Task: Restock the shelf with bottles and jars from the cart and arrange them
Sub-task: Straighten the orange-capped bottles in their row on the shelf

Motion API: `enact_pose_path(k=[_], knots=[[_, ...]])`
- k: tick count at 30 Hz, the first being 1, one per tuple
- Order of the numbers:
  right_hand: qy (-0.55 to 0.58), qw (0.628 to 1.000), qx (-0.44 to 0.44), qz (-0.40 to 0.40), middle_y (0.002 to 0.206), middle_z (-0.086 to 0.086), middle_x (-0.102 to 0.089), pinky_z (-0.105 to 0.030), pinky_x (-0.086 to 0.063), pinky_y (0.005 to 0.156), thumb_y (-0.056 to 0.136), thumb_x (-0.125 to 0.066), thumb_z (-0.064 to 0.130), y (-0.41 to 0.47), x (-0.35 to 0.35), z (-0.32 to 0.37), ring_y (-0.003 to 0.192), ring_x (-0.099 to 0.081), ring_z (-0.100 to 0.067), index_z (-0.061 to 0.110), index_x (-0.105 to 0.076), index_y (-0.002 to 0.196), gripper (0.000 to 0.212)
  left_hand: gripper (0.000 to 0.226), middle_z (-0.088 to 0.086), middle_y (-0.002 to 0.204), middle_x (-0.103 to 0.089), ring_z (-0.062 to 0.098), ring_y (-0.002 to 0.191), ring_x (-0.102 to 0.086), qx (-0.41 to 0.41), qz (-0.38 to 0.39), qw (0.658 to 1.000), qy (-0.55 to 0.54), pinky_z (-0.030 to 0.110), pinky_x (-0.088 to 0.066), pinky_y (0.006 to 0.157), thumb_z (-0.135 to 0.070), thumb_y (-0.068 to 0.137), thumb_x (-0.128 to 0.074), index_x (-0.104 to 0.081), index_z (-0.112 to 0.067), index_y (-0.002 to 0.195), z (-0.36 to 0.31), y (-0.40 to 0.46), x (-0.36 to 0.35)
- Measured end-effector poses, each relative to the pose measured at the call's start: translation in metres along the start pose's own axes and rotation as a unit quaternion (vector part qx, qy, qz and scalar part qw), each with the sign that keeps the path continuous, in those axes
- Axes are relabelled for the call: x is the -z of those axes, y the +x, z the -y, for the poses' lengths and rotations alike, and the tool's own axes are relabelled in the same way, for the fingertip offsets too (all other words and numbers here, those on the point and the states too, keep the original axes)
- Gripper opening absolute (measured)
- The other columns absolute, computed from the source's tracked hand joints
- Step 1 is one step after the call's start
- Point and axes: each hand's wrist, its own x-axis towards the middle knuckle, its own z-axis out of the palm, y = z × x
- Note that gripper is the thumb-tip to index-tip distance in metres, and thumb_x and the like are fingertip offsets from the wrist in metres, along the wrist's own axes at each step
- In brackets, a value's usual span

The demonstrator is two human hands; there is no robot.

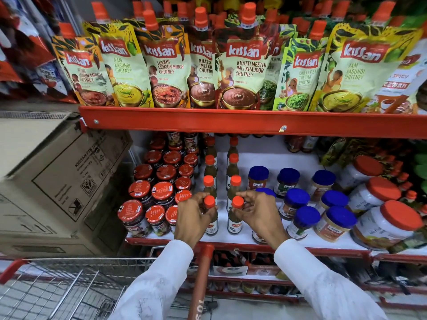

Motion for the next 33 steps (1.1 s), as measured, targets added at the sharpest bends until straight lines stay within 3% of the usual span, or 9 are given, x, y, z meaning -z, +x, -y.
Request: enact_pose_path(k=[19, 25, 29, 33], knots=[[-0.013, 1.000, 0.005, 0.001, 0.092, 0.006, -0.076, -0.032, -0.061, 0.080, 0.068, -0.082, 0.010, -0.0051, 0.0001, 0.0032, 0.078, -0.070, -0.004, 0.020, -0.071, 0.108, 0.043, 0.040, 0.002, 0.097, -0.078, 0.012, 0.082, -0.072, 0.012, -0.017, 1.000, -0.004, 0.032, -0.060, 0.084, -0.016, 0.073, -0.084, -0.070, -0.013, 0.111, 0.0014, -0.0038, 0.0004], [-0.015, 1.000, 0.001, 0.004, 0.096, 0.004, -0.076, -0.032, -0.060, 0.083, 0.069, -0.083, 0.009, -0.0040, -0.0016, 0.0046, 0.080, -0.069, -0.006, 0.018, -0.070, 0.110, 0.044, 0.039, 0.002, 0.096, -0.078, 0.010, 0.077, -0.070, 0.007, -0.018, 1.000, 0.001, 0.025, -0.058, 0.081, -0.015, 0.073, -0.084, -0.071, -0.013, 0.110, -0.0004, -0.0026, 0.0012], [-0.018, 1.000, 0.003, 0.000, 0.093, 0.005, -0.076, -0.031, -0.060, 0.080, 0.068, -0.083, 0.010, -0.0037, -0.0004, 0.0055, 0.078, -0.069, -0.005, 0.020, -0.070, 0.109, 0.044, 0.039, 0.003, 0.093, -0.078, 0.013, 0.078, -0.071, 0.011, -0.017, 1.000, -0.001, 0.032, -0.060, 0.081, -0.013, 0.072, -0.084, -0.071, -0.012, 0.109, -0.0012, -0.0025, 0.0017], [-0.020, 1.000, 0.001, 0.002, 0.091, 0.005, -0.076, -0.032, -0.061, 0.079, 0.068, -0.083, 0.011, -0.0026, 0.0008, 0.0048, 0.077, -0.069, -0.005, 0.020, -0.070, 0.108, 0.044, 0.042, 0.003, 0.095, -0.078, 0.012, 0.079, -0.071, 0.019, -0.017, 1.000, 0.003, 0.029, -0.059, 0.082, -0.015, 0.072, -0.085, -0.071, -0.013, 0.111, -0.0028, -0.0017, 0.0020]])
